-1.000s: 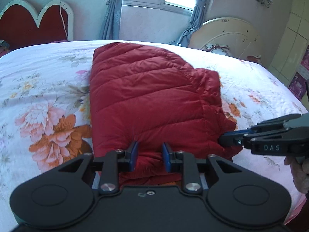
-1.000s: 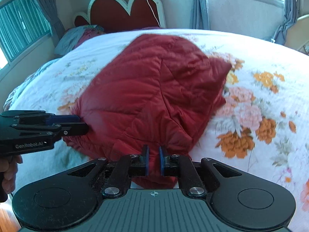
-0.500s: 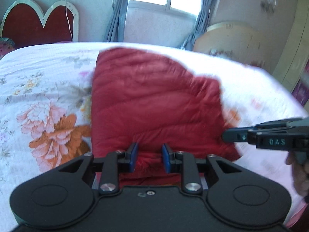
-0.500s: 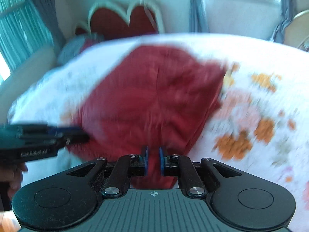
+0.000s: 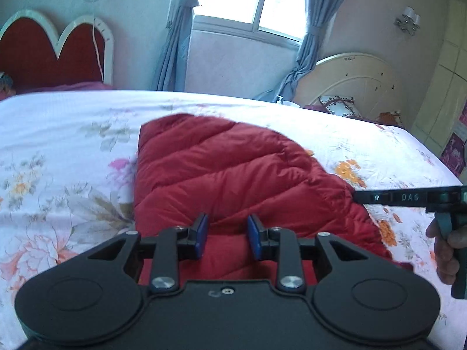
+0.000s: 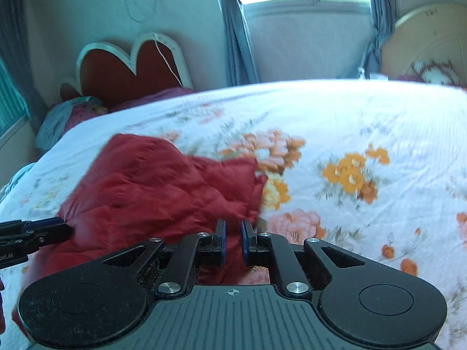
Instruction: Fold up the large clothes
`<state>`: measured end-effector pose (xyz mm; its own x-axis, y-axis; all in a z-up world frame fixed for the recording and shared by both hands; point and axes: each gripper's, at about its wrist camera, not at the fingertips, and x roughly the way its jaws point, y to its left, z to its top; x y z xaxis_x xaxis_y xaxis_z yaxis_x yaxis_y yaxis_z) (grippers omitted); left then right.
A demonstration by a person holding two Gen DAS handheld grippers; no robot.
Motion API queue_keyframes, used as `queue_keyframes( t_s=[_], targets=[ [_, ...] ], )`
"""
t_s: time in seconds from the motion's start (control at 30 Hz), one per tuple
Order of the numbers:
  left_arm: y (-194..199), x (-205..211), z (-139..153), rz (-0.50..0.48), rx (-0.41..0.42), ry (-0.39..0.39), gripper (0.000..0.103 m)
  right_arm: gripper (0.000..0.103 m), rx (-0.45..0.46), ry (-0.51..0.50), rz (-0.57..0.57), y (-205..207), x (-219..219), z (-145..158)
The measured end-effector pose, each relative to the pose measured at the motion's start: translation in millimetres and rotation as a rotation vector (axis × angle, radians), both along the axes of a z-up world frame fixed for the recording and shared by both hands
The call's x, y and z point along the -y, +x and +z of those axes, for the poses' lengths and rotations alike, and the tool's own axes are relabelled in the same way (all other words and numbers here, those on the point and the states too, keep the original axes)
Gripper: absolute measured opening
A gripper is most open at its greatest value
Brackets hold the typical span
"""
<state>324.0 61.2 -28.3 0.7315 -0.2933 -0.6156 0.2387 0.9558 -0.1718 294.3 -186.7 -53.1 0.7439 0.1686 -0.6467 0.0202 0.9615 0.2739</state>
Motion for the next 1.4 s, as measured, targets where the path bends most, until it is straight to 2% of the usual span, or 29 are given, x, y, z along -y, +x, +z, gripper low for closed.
queue_keyframes(
  t_s=[0.1,0.23,0.33,0.47,0.5,0.57,0.63,0.73,0.8,0.87,0.97,1.07,1.1,1.17,1.23,1.3,1.4],
  targets=[
    [0,-2,-3,0.0,-0.005,0.002,0.03,0.009,-0.04,0.05,0.013,7,2,-16],
    [3,2,-6,-0.014,-0.011,0.074,0.029,0.009,-0.068,0.055,0.033,13,-6,-27],
    [4,0,-8,-0.013,-0.028,0.059,0.029,0.009,-0.082,0.06,0.04,16,-6,-27],
    [-1,-5,4,-0.018,-0.03,0.043,0.028,0.009,-0.07,0.068,0.025,7,2,-12],
    [-9,-5,10,-0.023,-0.011,0.043,0.033,0.009,-0.045,0.086,0.021,0,4,-4],
    [-26,-5,21,-0.029,0.026,0.043,0.034,0.01,-0.006,0.132,0.02,-17,7,10],
    [-46,-5,28,-0.047,0.056,0.017,0.034,0.01,0.028,0.149,0.057,-36,0,21],
    [-65,0,21,-0.067,0.038,0.015,0.036,0.009,0.027,0.179,0.137,-58,-20,23],
    [-67,6,3,-0.057,-0.013,0.088,0.036,0.009,-0.007,0.129,0.195,-63,-40,12],
    [-66,3,-5,-0.031,-0.028,0.094,0.035,0.009,-0.044,0.093,0.209,-60,-54,-3],
    [-71,2,7,-0.015,-0.015,0.123,0.032,0.01,-0.025,0.074,0.203,-67,-61,10],
    [-91,-4,18,-0.037,0.024,0.063,0.031,0.01,0.027,0.083,0.235,-88,-60,26],
    [-96,-4,15,-0.043,0.018,0.072,0.033,0.01,0.02,0.071,0.25,-95,-63,23],
    [-99,1,2,-0.042,-0.02,0.124,0.033,0.009,-0.05,0.025,0.286,-97,-71,4],
    [-100,2,-1,-0.022,-0.03,0.106,0.033,0.009,-0.105,0.005,0.277,-95,-76,-12],
    [-101,3,6,-0.012,-0.021,0.109,0.031,0.009,-0.1,0.01,0.262,-95,-76,-7],
    [-99,-3,22,-0.014,0.034,0.057,0.031,0.009,0.001,0.029,0.237,-94,-68,18]
  ],
)
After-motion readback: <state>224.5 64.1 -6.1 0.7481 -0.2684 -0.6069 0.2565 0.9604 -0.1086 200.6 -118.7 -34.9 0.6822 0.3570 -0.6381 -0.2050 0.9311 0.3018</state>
